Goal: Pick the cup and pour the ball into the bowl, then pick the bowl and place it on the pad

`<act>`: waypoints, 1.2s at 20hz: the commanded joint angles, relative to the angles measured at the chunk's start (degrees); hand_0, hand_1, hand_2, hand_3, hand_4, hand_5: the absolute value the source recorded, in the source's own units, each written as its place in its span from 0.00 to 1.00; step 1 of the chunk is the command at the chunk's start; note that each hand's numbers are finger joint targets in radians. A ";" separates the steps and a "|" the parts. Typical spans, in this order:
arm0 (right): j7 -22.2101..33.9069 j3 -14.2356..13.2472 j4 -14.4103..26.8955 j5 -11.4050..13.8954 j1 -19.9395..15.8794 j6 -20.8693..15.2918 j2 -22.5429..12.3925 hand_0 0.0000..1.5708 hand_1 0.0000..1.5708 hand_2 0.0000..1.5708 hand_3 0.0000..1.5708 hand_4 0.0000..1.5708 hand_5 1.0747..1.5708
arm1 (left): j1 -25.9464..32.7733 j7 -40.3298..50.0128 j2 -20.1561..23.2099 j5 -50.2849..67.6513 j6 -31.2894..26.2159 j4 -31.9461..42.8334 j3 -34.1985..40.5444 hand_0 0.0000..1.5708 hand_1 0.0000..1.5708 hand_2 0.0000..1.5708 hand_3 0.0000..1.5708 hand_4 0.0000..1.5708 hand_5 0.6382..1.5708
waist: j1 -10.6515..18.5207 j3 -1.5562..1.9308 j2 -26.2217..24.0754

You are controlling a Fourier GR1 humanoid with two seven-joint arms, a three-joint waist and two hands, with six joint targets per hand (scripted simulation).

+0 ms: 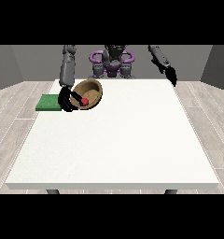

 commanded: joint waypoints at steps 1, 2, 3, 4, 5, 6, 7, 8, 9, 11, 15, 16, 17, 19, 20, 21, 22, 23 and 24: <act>14.22 1.14 4.02 1.63 1.21 -1.41 -2.19 1.00 1.00 1.00 1.00 0.75 1.00 | 0.20 0.24 -0.22 0.03 -0.55 1.89 -0.13 0.00 0.00 0.00 0.00 0.00 0.07 | 0.72 3.08 -0.29; 16.95 2.53 3.75 2.63 0.82 -1.74 -1.60 1.00 1.00 1.00 1.00 0.75 1.00 | -0.60 1.36 -0.08 -0.39 -1.12 2.08 -0.71 0.00 0.00 0.00 0.00 0.00 0.08 | 1.19 3.16 -1.71; 19.73 3.17 3.59 2.94 1.12 -1.34 -1.80 1.00 1.00 1.00 1.00 0.73 1.00 | 0.30 1.96 -0.94 -0.19 -0.84 2.43 -0.81 0.00 0.00 0.00 0.00 0.00 0.08 | 1.10 3.22 -4.21; 21.60 4.03 2.63 3.70 -0.27 -2.94 -0.68 1.00 1.00 1.00 1.00 0.73 1.00 | 0.71 -0.01 -2.72 -0.27 0.65 3.41 -0.98 0.00 0.00 0.00 0.00 0.00 0.08 | 0.57 3.26 -3.24; 24.85 5.62 1.79 4.50 0.48 0.61 -3.03 1.00 1.00 1.00 1.00 0.74 1.00 | 0.94 0.90 -2.16 -0.74 1.68 5.00 -0.17 0.00 0.00 0.00 0.00 0.00 0.08 | -1.29 3.19 -5.89; 28.26 6.58 0.38 5.41 -0.98 -1.11 -2.23 1.00 1.00 1.00 1.00 0.75 1.00 | 2.64 -0.43 -1.03 0.25 -0.01 6.75 0.65 0.00 0.00 0.00 0.00 0.00 0.07 | -0.66 3.27 -7.29; 29.48 8.73 -0.69 6.90 0.33 2.11 -3.97 1.00 1.00 1.00 1.00 0.78 1.00 | 3.92 -0.80 -0.84 1.06 0.32 8.55 2.02 0.00 0.00 0.00 0.00 0.00 0.08 | -3.49 3.30 -9.19; 33.35 10.09 -2.05 7.81 -0.88 5.12 -6.63 1.00 1.00 1.00 1.00 0.81 1.00 | 3.16 0.46 -1.82 1.13 1.88 10.01 2.74 0.00 0.00 0.00 0.00 0.00 0.08 | -5.55 3.24 -11.36; 34.53 11.59 -3.10 9.48 -1.37 7.69 -10.00 1.00 1.00 1.00 1.00 0.82 0.98 | 4.27 1.15 -2.14 0.37 2.66 10.94 2.37 0.00 0.00 0.00 0.00 0.00 0.09 | -6.93 3.23 -13.26; 35.67 15.30 -6.21 13.32 -1.88 11.32 -14.72 1.00 1.00 1.00 1.00 0.90 0.98 | 4.14 -0.01 0.10 2.01 2.11 12.89 5.18 0.00 0.00 0.00 0.00 0.00 0.09 | -9.64 3.13 -15.20; 40.04 18.20 -10.37 16.16 -6.21 21.39 -23.03 1.00 1.00 1.00 1.00 1.00 0.98 | 8.00 0.92 -1.29 1.86 3.28 15.08 5.14 0.00 0.00 0.00 0.00 0.00 0.10 | -12.67 3.33 -20.60; 37.84 18.81 -11.45 16.20 -4.00 22.71 -22.72 1.00 1.00 1.00 1.00 1.00 0.97 | 9.77 -1.21 1.34 3.41 2.61 15.54 7.64 0.00 0.00 0.00 0.00 0.00 0.10 | -15.20 3.45 -21.15; 39.63 19.12 -13.44 16.92 -6.64 23.64 -22.66 1.00 1.00 1.00 1.00 1.00 0.97 | 9.54 -1.75 1.36 3.29 3.27 16.61 7.97 0.00 0.00 0.00 0.00 0.00 0.10 | -16.31 3.50 -19.53; 36.90 16.81 -13.20 17.84 -7.68 21.89 -21.33 1.00 1.00 1.00 0.98 1.00 0.86 | 9.19 -5.91 2.23 4.18 4.38 16.29 9.49 0.00 0.00 0.00 0.00 0.00 0.09 | -17.78 3.60 -14.90; 39.06 17.52 -16.24 17.57 -8.05 24.77 -21.83 1.00 1.00 1.00 0.98 1.00 0.86 | 9.78 -6.22 4.66 4.96 3.95 18.32 11.51 0.00 0.00 0.00 0.00 0.00 0.08 | -19.86 3.57 -16.66; 35.35 15.68 -12.85 18.68 -5.52 22.38 -20.02 1.00 1.00 1.00 0.98 1.00 0.86 | 12.85 -6.81 3.76 4.49 3.19 15.22 9.58 0.00 0.00 0.00 0.00 0.00 0.09 | -17.86 3.63 -16.70; 32.63 12.56 -9.66 17.63 -9.05 21.81 -23.00 1.00 1.00 1.00 0.98 1.00 0.86 | 7.78 -6.37 5.64 5.33 2.07 15.43 10.74 0.00 0.00 0.00 0.00 0.00 0.09 | -17.05 3.64 -11.07; 38.91 15.56 -14.43 18.28 -8.36 27.01 -21.93 1.00 1.00 1.00 0.98 1.00 0.86 | 12.05 -6.20 6.92 5.86 0.18 16.57 11.21 0.00 0.00 0.00 0.00 0.00 0.08 | -17.64 3.61 -17.39; 34.83 12.09 -11.61 17.68 -11.96 25.12 -24.52 1.00 1.00 1.00 0.98 1.00 0.86 | 7.00 -8.58 6.87 6.56 3.12 16.89 13.09 0.00 0.00 0.00 0.00 0.00 0.04 | -17.69 3.61 -10.10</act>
